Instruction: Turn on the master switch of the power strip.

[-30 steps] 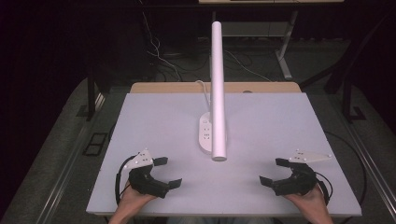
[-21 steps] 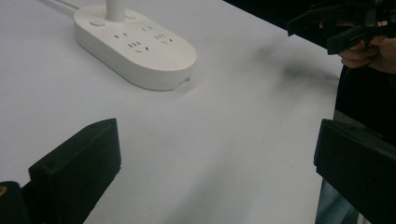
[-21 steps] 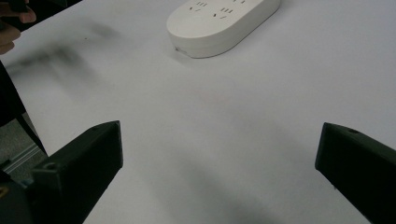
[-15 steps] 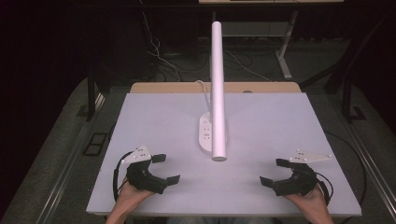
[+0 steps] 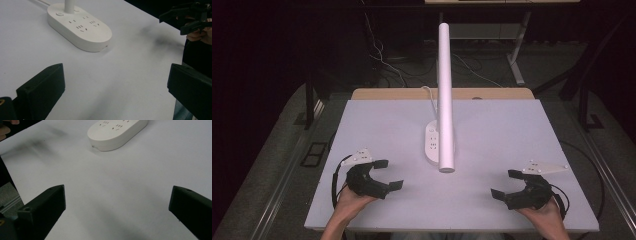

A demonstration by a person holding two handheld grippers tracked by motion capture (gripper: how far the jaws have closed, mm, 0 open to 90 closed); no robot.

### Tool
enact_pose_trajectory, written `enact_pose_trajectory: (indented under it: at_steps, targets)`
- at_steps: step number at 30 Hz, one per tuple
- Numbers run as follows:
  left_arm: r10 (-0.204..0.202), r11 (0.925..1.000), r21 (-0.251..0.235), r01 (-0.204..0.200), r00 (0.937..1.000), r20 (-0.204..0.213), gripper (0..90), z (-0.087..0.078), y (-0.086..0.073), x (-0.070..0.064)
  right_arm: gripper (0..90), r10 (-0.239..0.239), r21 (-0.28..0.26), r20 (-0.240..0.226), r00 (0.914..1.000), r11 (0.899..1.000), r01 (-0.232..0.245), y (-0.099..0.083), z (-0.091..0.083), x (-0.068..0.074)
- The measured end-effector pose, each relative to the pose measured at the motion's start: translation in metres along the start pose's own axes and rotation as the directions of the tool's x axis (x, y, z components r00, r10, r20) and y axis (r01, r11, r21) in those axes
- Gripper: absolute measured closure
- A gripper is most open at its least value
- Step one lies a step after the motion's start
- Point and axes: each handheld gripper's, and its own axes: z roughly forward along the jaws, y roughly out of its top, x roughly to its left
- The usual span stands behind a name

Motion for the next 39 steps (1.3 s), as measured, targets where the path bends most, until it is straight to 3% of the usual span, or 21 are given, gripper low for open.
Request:
enact_pose_trajectory:
  at_steps: [10, 20, 39]
  targets:
    - [-0.008, 0.9999, 0.007, 0.008, 1.0000, 0.005, 0.2, 0.007, 0.014, 0.007, 0.3, -0.001, 0.001, 0.005, 1.0000, 1.000, 0.001, 0.000, 0.000, 0.000]
    - [0.016, 0.9992, 0.037, -0.017, 0.9998, 0.006, 0.3, 0.013, 0.035, 0.011, 0.3, 0.002, 0.000, 0.006, 1.0000, 1.000, -0.002, -0.001, -0.002, -0.001]
    - [0.030, 0.9972, 0.069, -0.030, 0.9995, -0.002, 0.8, 0.021, 0.057, 0.023, 0.3, -0.002, 0.007, 0.006, 1.0000, 1.000, 0.002, -0.002, -0.001, -0.001]
